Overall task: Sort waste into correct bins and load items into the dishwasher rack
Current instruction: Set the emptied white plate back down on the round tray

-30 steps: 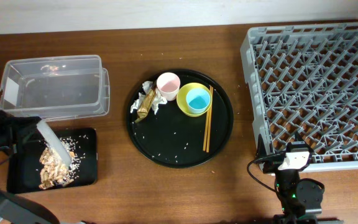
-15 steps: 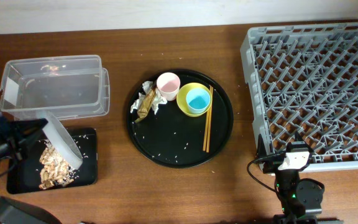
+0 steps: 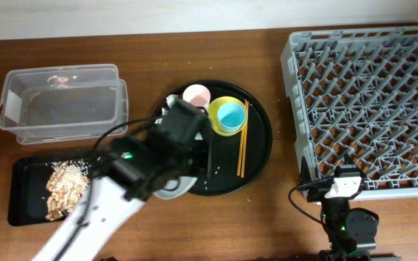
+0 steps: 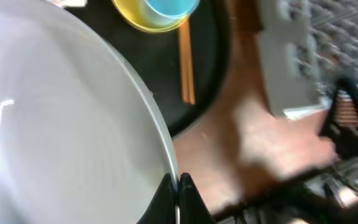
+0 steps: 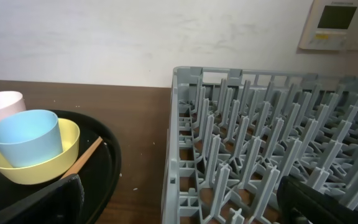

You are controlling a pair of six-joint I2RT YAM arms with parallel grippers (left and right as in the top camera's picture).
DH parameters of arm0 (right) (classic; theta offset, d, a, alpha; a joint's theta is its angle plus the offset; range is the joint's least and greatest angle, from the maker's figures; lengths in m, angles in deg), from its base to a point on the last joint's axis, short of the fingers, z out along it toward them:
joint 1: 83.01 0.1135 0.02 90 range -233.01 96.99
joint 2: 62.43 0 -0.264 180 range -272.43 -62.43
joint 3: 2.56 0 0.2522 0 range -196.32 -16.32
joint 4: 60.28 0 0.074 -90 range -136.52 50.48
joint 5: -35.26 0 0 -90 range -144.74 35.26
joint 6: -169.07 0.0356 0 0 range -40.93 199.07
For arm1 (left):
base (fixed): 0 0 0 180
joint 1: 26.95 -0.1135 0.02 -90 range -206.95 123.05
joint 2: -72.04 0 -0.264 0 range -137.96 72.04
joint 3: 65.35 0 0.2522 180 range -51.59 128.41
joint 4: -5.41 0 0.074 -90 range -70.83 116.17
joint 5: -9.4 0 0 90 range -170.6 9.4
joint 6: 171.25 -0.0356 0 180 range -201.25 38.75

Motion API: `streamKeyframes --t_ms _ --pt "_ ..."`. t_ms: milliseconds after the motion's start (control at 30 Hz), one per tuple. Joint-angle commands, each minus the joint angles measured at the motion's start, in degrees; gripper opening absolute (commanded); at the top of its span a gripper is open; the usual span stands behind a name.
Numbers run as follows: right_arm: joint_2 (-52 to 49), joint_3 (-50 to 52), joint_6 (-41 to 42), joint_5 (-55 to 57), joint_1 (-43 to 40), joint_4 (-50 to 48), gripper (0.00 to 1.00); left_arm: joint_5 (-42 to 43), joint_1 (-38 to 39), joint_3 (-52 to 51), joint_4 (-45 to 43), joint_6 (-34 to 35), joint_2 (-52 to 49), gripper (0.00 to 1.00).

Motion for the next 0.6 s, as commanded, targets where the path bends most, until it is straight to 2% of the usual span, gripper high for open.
streamKeyframes --t_ms 0,67,200,433,500,567 --pt "0.3 0.3 -0.4 0.5 -0.3 0.3 0.98 -12.5 3.7 0.3 -3.1 5.4 -8.4 0.01" --pt "0.3 0.3 -0.4 0.5 -0.3 0.3 0.98 -12.2 3.8 0.3 -6.1 5.5 -16.9 0.01" --pt "0.3 0.3 -0.4 0.5 -0.3 0.3 0.98 -7.8 4.0 0.3 -10.9 5.5 -24.5 0.01" --pt "0.3 0.3 -0.4 0.5 -0.3 0.3 0.98 -7.1 6.0 0.3 -16.0 5.4 -30.7 0.01" --pt "0.3 0.3 -0.4 0.5 -0.3 0.3 0.98 -7.0 6.0 0.3 -16.0 5.4 -30.7 0.11" --pt "0.3 0.3 -0.4 0.5 -0.3 0.3 0.98 -7.0 6.0 0.3 -15.9 5.4 -30.7 0.13"
